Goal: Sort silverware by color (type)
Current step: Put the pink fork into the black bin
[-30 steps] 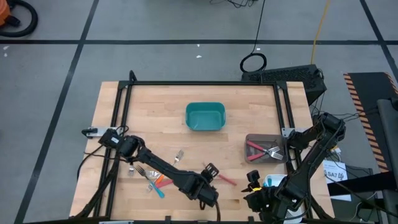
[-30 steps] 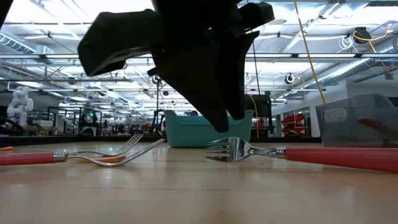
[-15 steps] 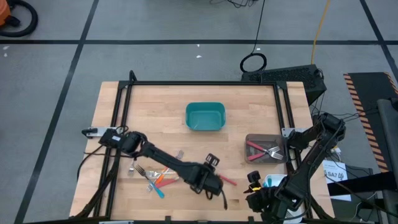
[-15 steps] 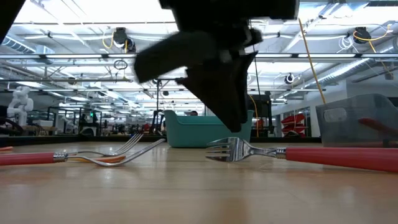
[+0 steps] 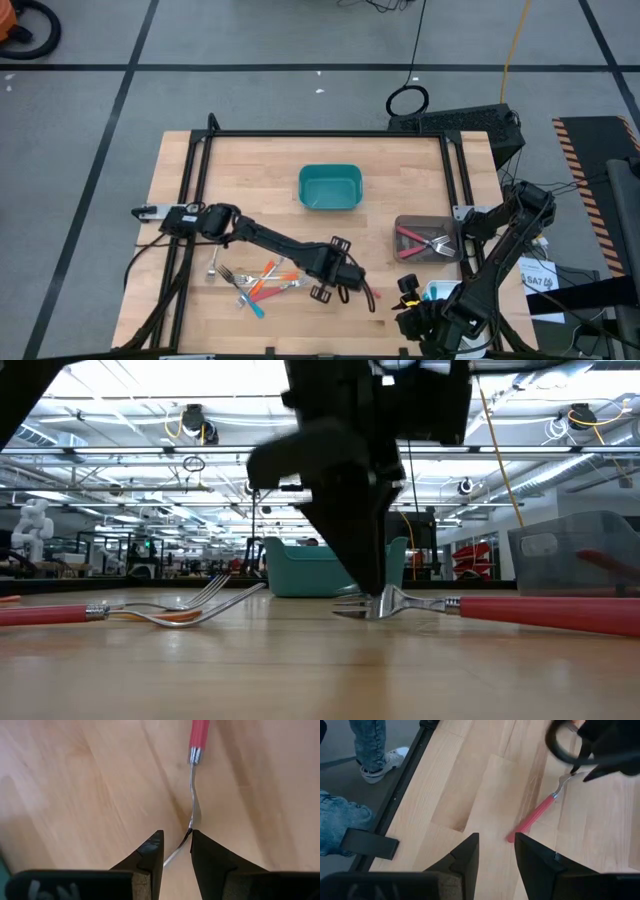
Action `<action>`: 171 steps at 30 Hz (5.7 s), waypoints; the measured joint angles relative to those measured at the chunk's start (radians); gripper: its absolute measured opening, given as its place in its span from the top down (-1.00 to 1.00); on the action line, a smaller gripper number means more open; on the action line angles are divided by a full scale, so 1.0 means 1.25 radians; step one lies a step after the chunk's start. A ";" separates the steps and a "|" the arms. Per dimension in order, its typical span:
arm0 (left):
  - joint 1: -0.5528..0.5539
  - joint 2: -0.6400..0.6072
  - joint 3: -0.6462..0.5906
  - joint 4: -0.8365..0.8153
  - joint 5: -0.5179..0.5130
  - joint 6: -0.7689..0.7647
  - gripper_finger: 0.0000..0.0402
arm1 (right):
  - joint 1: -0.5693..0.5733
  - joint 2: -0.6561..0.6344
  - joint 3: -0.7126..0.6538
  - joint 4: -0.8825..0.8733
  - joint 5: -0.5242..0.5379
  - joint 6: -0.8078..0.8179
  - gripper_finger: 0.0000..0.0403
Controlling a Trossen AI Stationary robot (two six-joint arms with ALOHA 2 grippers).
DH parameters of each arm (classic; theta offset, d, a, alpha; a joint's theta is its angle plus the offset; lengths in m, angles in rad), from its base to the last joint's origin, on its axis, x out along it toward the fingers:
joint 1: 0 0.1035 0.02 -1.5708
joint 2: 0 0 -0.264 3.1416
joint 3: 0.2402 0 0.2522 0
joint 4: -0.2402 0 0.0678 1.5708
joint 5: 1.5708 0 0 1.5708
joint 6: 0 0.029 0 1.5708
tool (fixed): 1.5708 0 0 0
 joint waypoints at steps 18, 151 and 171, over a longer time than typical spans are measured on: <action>-0.002 0.033 0.001 0.001 0.029 0.009 0.89 | 0.000 0.000 0.000 -0.003 0.000 0.001 0.41; -0.206 0.042 0.207 -0.231 -0.697 0.012 1.00 | -0.396 0.023 0.275 -0.346 -0.457 0.116 0.70; -0.202 0.041 0.207 -0.125 -0.729 -0.097 0.13 | -0.384 0.016 0.275 -0.407 -0.429 0.074 0.93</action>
